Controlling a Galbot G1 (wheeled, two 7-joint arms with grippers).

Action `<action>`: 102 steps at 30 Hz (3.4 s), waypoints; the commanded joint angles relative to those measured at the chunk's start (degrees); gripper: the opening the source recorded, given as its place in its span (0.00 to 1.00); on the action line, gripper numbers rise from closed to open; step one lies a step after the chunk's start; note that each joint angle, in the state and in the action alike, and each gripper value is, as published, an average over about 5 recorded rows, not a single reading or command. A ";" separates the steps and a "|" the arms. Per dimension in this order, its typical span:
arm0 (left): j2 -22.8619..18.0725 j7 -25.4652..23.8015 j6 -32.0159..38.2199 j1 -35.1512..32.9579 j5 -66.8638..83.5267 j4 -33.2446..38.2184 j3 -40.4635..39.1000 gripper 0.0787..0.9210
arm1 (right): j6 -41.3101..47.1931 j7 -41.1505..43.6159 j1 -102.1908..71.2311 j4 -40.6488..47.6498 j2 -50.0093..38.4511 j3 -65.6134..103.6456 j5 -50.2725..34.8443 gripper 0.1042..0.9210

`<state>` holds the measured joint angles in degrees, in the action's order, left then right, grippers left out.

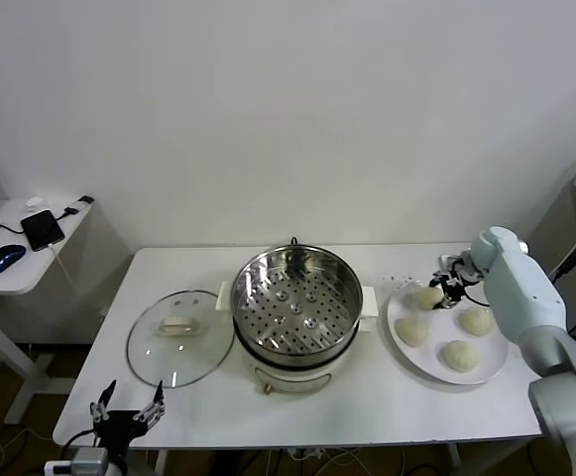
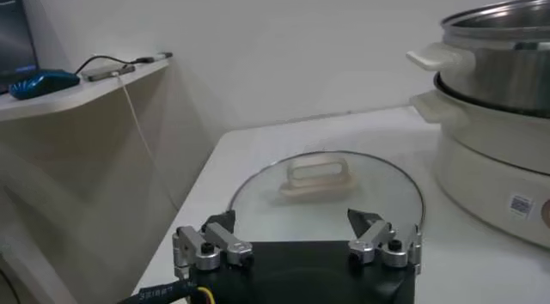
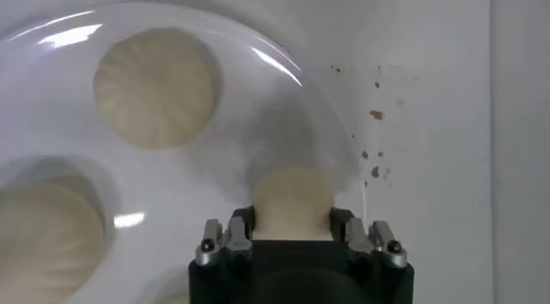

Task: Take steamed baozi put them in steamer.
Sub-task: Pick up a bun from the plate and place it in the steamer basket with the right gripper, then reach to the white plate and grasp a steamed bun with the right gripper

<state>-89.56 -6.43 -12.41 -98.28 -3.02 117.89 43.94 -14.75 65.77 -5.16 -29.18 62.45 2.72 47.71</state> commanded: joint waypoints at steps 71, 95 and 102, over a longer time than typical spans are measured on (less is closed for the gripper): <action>-1.52 1.99 2.00 0.92 -2.30 -0.41 0.43 0.88 | -35.25 3.30 19.11 -5.50 23.11 -45.73 -21.10 0.70; -1.09 1.75 1.70 1.13 -2.14 -0.27 0.26 0.88 | 4.92 20.63 31.02 -21.66 7.49 -48.25 -50.66 0.88; -0.32 1.55 1.50 1.10 -2.09 -0.03 -0.11 0.88 | 24.90 17.43 30.69 -26.73 -2.70 -47.16 -54.18 0.88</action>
<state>-90.14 -4.88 -10.87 -97.13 -5.15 117.84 43.92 -26.62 82.26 23.64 -51.62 67.46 -44.83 -0.16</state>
